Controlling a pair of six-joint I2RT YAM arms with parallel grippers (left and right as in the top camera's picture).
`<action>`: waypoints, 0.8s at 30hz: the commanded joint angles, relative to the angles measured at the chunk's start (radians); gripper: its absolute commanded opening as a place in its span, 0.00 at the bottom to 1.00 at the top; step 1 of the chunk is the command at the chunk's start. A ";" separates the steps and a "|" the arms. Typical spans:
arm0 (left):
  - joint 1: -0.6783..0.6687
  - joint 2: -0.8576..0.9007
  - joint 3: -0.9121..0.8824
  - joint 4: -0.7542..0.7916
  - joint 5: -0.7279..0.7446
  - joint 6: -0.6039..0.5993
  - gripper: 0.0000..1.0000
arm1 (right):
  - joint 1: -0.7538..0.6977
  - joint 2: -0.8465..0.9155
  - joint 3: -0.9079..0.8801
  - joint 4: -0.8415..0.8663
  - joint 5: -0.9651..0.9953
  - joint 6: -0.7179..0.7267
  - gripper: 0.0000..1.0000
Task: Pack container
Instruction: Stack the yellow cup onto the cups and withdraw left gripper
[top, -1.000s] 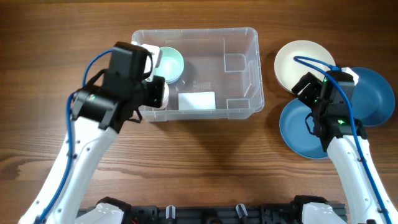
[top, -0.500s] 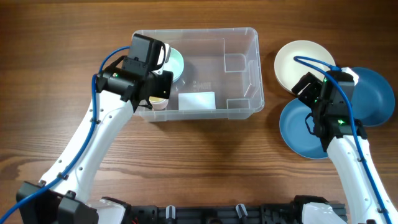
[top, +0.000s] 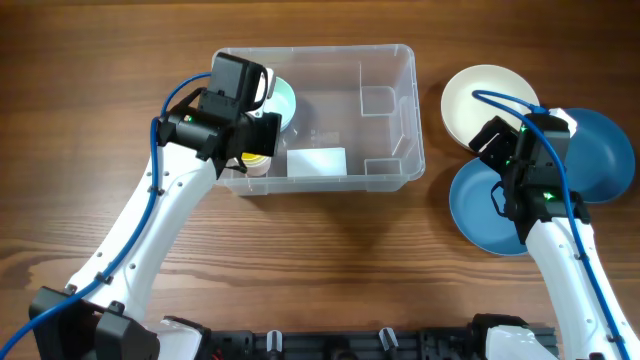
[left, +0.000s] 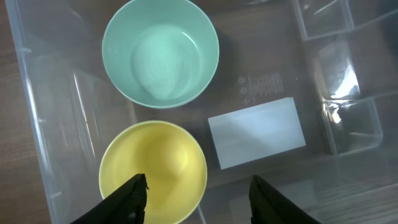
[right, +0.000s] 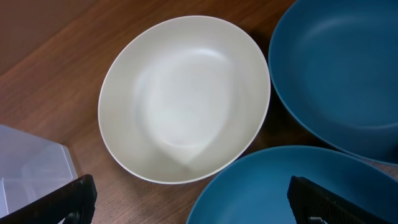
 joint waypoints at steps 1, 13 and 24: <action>0.019 -0.017 0.052 0.002 0.011 -0.019 0.55 | -0.003 0.002 0.015 0.002 0.003 -0.005 1.00; 0.403 -0.098 0.105 -0.034 -0.008 -0.174 0.70 | -0.003 0.002 0.015 0.002 0.003 -0.005 1.00; 0.649 -0.098 0.104 -0.047 0.075 -0.174 1.00 | -0.003 0.002 0.015 0.002 0.003 -0.005 1.00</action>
